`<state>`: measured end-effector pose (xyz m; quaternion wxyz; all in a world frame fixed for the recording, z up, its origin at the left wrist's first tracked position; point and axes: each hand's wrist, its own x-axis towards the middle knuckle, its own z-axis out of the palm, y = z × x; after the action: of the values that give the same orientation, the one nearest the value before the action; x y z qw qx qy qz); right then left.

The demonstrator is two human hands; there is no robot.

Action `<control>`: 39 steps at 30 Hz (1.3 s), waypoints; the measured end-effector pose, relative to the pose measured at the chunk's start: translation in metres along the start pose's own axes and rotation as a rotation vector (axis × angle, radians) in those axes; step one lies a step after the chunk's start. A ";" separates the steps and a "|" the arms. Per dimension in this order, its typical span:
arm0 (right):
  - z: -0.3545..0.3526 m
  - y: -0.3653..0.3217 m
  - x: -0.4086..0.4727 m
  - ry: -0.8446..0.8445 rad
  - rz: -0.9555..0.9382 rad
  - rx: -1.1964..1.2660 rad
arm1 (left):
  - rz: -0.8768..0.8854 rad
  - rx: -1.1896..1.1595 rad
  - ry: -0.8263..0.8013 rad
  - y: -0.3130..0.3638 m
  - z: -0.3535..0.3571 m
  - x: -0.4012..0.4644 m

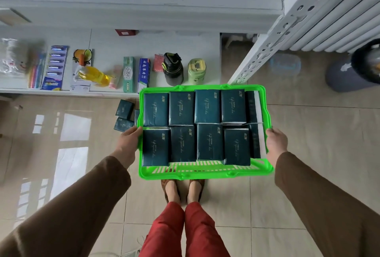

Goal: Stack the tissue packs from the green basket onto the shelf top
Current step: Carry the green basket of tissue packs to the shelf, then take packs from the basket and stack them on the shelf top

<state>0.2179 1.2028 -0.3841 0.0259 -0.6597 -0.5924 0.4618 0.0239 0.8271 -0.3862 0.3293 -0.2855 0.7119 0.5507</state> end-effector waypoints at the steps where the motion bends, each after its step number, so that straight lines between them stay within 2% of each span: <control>1: 0.001 -0.001 -0.003 -0.001 -0.035 -0.053 | 0.006 -0.003 -0.024 0.002 -0.001 -0.005; 5: 0.011 -0.012 -0.029 0.098 -0.275 -0.287 | 0.061 0.147 -0.034 0.008 -0.006 -0.023; 8: 0.028 -0.024 -0.077 0.087 -0.625 -0.268 | 0.277 0.392 0.094 0.007 -0.008 -0.036; 11: 0.054 -0.023 -0.131 -0.150 -0.811 -0.268 | 0.593 0.747 0.110 0.002 -0.007 -0.047; 13: 0.072 -0.020 -0.155 -0.334 -0.895 -0.372 | 0.755 0.924 0.025 0.000 -0.005 -0.050; 15: 0.090 -0.016 -0.167 -0.414 -0.959 -0.556 | 0.854 1.122 -0.063 -0.001 -0.001 -0.050; 19: 0.115 -0.016 -0.171 -0.390 -0.835 -0.973 | 0.858 1.483 -0.187 -0.001 0.007 -0.036; 21: 0.125 -0.015 -0.173 -0.351 -0.777 -1.056 | 0.857 1.583 -0.205 -0.002 0.011 -0.027; 25: 0.143 -0.002 -0.184 -0.274 -0.718 -1.011 | 0.826 1.667 -0.269 -0.002 0.018 -0.014; 30: 0.150 0.006 -0.190 -0.290 -0.598 -0.980 | 0.815 1.683 -0.293 0.005 0.021 -0.012; 35: 0.146 -0.005 -0.186 -0.272 -0.419 -0.742 | 0.817 1.577 -0.340 0.010 0.001 -0.021; 39: 0.142 -0.011 -0.188 -0.231 -0.255 -0.719 | 0.804 1.429 -0.372 0.018 -0.034 -0.033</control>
<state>0.1429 0.9818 -0.3506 -0.2163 -0.4916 -0.7925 0.2889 0.0251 0.7993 -0.3441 0.3215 0.3627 0.8710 0.0808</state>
